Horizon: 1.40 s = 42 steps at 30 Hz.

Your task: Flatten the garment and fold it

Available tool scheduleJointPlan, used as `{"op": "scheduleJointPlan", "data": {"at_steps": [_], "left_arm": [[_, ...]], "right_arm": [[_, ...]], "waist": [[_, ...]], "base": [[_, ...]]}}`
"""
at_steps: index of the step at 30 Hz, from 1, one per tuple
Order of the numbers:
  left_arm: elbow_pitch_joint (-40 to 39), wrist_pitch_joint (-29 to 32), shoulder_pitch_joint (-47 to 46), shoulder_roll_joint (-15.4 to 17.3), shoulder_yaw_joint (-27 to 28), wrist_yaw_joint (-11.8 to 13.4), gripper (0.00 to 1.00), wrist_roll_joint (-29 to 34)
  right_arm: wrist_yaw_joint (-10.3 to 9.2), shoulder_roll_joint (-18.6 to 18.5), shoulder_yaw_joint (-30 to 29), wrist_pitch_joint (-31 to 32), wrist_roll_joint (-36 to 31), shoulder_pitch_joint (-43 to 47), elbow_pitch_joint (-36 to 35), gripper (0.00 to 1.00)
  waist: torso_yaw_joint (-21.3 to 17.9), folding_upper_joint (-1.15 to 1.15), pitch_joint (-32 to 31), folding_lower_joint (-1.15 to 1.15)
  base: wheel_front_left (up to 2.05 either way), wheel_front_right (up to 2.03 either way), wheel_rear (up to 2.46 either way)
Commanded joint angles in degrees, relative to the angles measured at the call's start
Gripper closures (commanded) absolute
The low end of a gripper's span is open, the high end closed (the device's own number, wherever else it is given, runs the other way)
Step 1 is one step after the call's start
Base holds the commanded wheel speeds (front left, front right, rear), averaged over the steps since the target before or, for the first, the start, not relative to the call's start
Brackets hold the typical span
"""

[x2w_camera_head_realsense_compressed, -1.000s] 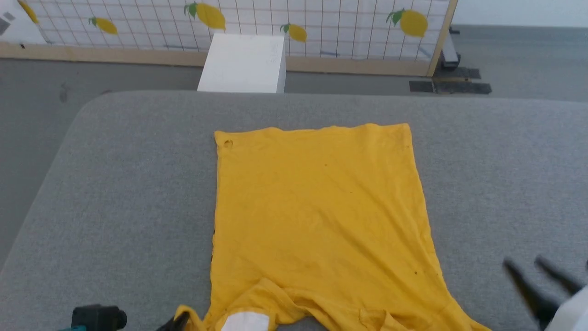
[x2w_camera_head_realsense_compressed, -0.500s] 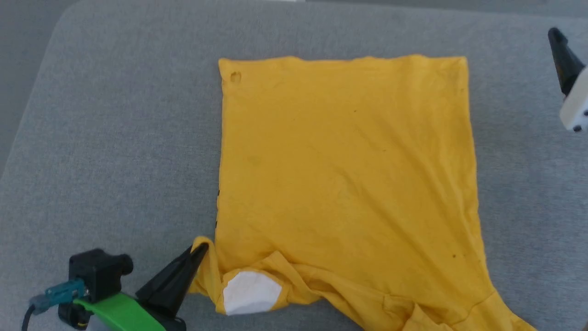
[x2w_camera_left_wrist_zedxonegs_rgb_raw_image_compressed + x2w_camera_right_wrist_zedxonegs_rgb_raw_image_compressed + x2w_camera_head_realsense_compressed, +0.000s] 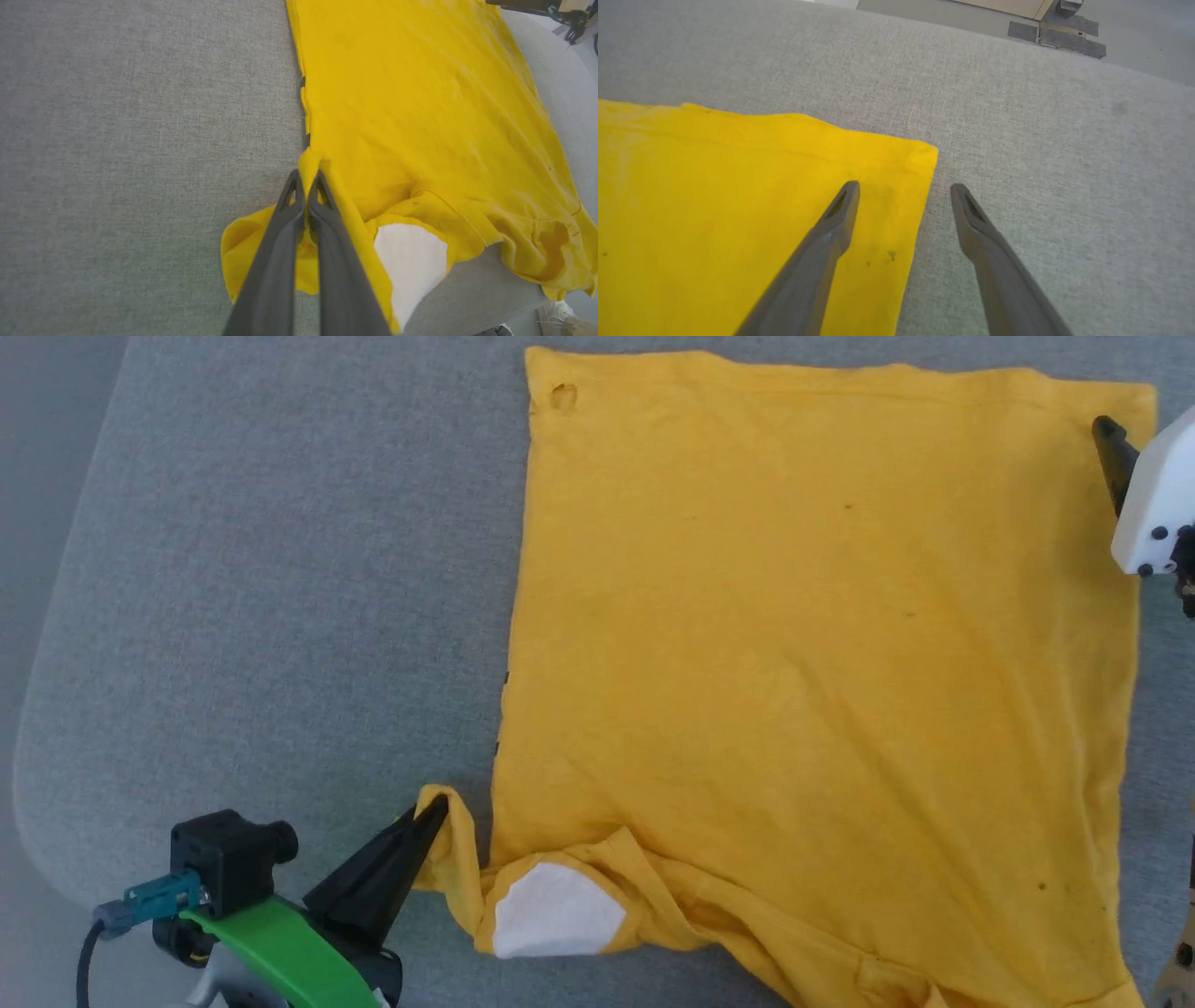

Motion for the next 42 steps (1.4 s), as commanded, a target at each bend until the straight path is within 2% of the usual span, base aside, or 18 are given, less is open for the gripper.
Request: {"op": "scheduleJointPlan", "data": {"at_steps": [1,3,4,8,14,18,22,27,31,36,40,41,42], "left_arm": [[0.4,-0.4,-1.3,-0.4,-0.1,-0.6,1.0,0.6],[0.9,-0.6,-1.6,-0.6,-0.1,-0.8,1.0,0.6],[1.0,-0.6,-1.6,-0.7,-0.1,-0.9,1.0,0.6],[1.6,-1.2,-1.6,-0.7,0.0,-0.8,1.0,0.9],[1.4,-1.6,0.0,0.1,0.3,0.5,1.0,1.3],[0.6,-1.4,2.0,0.6,0.2,1.9,1.0,1.1],[-0.4,-1.4,4.1,1.1,0.3,3.4,1.0,0.8],[-2.0,-1.8,6.3,1.8,0.7,4.9,1.0,0.5],[-2.4,-2.0,7.2,1.9,0.7,5.5,1.0,0.4],[-2.2,-2.2,8.0,1.9,0.6,6.2,1.0,0.3],[-1.4,-2.2,8.3,1.5,0.3,6.3,1.0,0.1],[-1.2,-2.2,8.4,1.3,0.2,6.2,1.0,-0.1],[-1.0,-2.1,8.5,1.0,0.0,6.1,1.0,-0.3]], "right_arm": [[-0.09,-0.2,-0.2,0.5,-0.8,-0.7,0.7,0.15],[-0.09,-0.3,0.0,0.7,-1.3,-0.9,1.2,0.82],[-0.09,-0.4,0.0,0.7,-1.6,-0.9,1.2,1.0],[-0.09,-1.3,0.9,0.1,-1.6,-0.7,1.1,1.0],[-0.09,-2.7,-0.1,-4.8,1.9,1.9,-0.9,1.0],[-0.09,-3.4,-4.4,-6.8,5.0,8.3,-5.3,1.0],[-0.09,-3.3,-11.2,-8.1,7.6,17.9,-10.6,1.0],[-0.09,1.2,-21.5,-9.3,10.8,34.7,-17.5,1.0],[-0.09,6.7,-25.3,-9.1,11.8,46.9,-21.4,1.0],[-0.09,9.3,-24.4,-8.8,14.9,58.9,-21.2,1.0],[-0.09,9.4,-21.0,-11.8,18.7,61.3,-17.0,1.0],[-0.09,9.4,-20.2,-12.8,18.9,61.1,-16.7,0.76],[-0.09,9.4,-19.0,-14.3,18.8,59.9,-16.8,0.0]], "waist": [[2.2,0.0,2.4,-0.01],[2.3,0.0,2.6,-0.01],[2.2,0.0,2.6,-0.01],[1.0,0.0,1.1,-0.01],[-2.9,0.0,-5.3,-0.01],[-5.9,0.0,-10.1,-0.01],[-9.0,0.0,-13.2,-0.01],[-13.4,0.0,-15.1,-0.01],[-16.0,0.0,-15.7,-0.01],[-17.8,0.0,-16.4,-0.01],[-18.3,0.0,-17.5,-0.01],[-18.3,0.0,-17.8,-0.01],[-18.3,0.0,-18.4,-0.01]], "base": [[0.0,0.0,0.0],[0.0,0.0,0.0],[0.0,0.0,0.0],[0.0,0.0,0.0],[0.0,0.0,0.0],[0.0,0.0,0.0],[0.0,0.0,0.0],[0.0,0.0,0.0],[0.0,0.0,0.0],[0.0,0.0,0.0],[0.0,0.0,0.0],[0.0,0.0,0.0],[0.0,0.0,0.0]]}}
